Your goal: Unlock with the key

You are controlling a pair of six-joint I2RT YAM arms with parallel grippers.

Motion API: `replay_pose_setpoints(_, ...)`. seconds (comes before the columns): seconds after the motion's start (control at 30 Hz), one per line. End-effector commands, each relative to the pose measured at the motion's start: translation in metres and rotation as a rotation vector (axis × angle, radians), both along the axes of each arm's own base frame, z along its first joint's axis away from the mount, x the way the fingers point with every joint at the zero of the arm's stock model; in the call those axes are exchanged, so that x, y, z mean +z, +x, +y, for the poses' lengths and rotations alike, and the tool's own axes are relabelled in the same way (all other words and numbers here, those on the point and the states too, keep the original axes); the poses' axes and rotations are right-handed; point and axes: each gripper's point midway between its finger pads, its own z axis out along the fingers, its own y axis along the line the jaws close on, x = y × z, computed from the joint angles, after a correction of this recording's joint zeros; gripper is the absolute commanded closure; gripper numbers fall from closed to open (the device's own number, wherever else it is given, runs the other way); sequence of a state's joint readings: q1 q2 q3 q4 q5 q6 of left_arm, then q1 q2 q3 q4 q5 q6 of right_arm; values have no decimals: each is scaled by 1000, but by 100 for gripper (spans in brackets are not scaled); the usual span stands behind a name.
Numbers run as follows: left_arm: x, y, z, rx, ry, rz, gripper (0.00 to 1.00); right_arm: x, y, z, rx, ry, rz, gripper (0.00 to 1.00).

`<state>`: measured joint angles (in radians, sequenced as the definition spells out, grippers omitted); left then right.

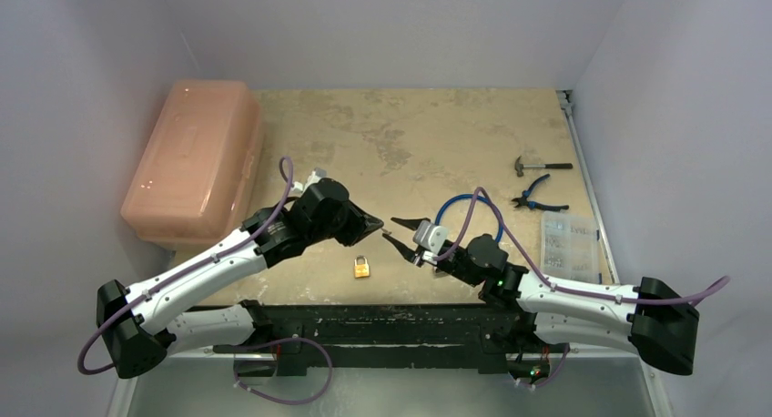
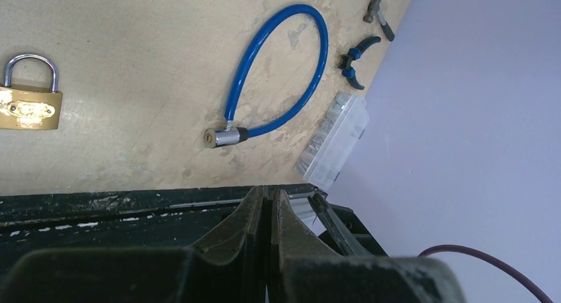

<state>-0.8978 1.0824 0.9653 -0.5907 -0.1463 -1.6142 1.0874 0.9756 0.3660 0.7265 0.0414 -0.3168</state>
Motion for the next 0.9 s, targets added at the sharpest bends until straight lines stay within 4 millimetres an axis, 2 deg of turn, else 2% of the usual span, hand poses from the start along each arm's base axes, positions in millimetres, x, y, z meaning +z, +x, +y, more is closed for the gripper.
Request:
replay_pose_setpoints(0.0,22,5,-10,0,-77,-23,100,25,7,0,-36,32,-61,56)
replay_pose_setpoints(0.23,18,4,-13,-3,-91,-9,100,23,8,-1,-45,17,-68,59)
replay_pose_setpoints(0.43,16,3,-14,-3,-98,-3,100,21,10,-1,-56,13,-67,70)
replay_pose_setpoints(0.63,14,3,-11,8,-103,-4,100,25,12,-4,-72,19,-75,88)
replay_pose_setpoints(0.87,8,2,-12,4,-102,1,100,28,8,-2,-51,24,-52,97)
